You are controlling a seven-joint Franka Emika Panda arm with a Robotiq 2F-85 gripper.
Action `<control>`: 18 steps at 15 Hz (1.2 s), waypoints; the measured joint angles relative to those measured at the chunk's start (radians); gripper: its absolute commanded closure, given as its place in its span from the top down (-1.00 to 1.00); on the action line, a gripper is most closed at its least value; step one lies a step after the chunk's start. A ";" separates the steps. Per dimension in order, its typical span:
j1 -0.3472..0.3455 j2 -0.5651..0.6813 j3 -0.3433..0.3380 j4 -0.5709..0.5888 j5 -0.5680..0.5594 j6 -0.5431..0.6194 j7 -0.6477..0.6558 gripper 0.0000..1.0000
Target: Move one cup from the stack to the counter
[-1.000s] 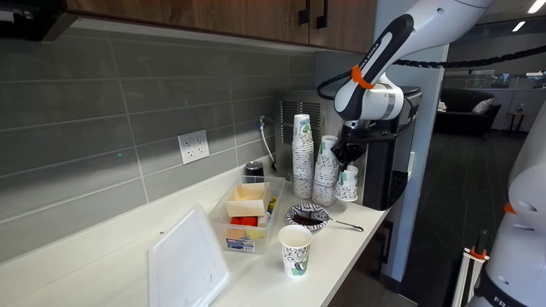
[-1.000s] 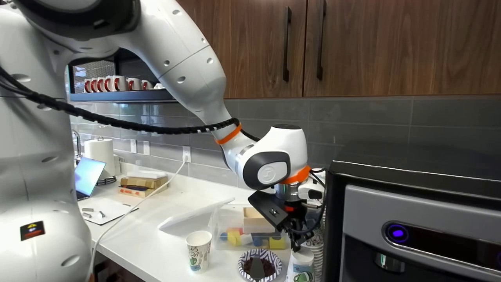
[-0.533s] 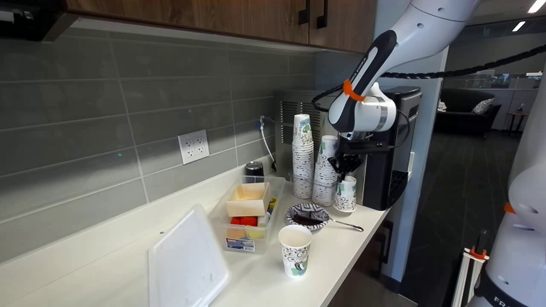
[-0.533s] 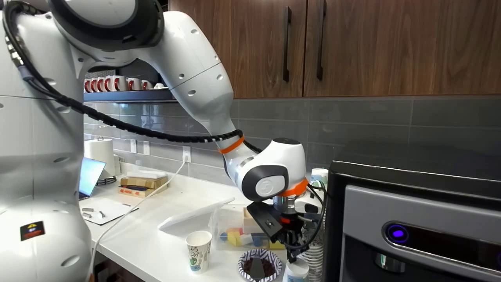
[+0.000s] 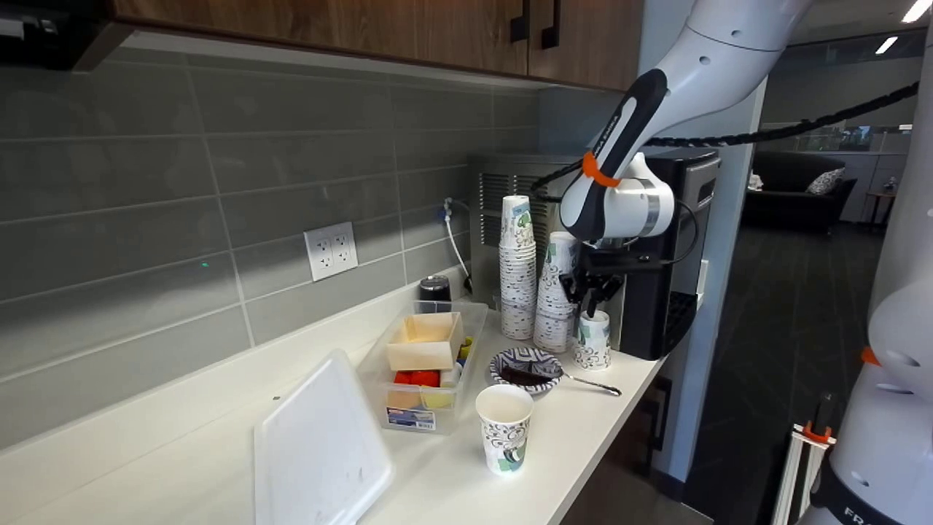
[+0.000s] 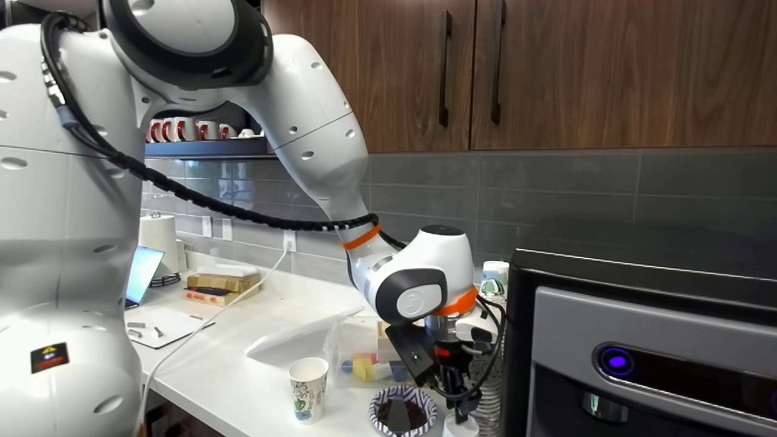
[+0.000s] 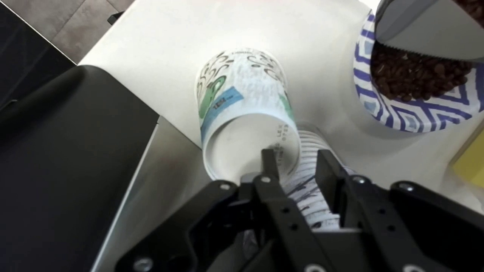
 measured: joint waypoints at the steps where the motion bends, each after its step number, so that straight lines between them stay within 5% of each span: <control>1: 0.000 0.000 0.000 0.000 -0.013 0.000 0.014 0.48; 5: 0.008 -0.004 -0.008 -0.009 -0.191 -0.002 0.183 1.00; 11: 0.035 -0.100 -0.009 -0.029 -0.561 -0.068 0.556 1.00; 18: 0.021 -0.354 0.127 -0.074 -0.574 -0.301 0.613 1.00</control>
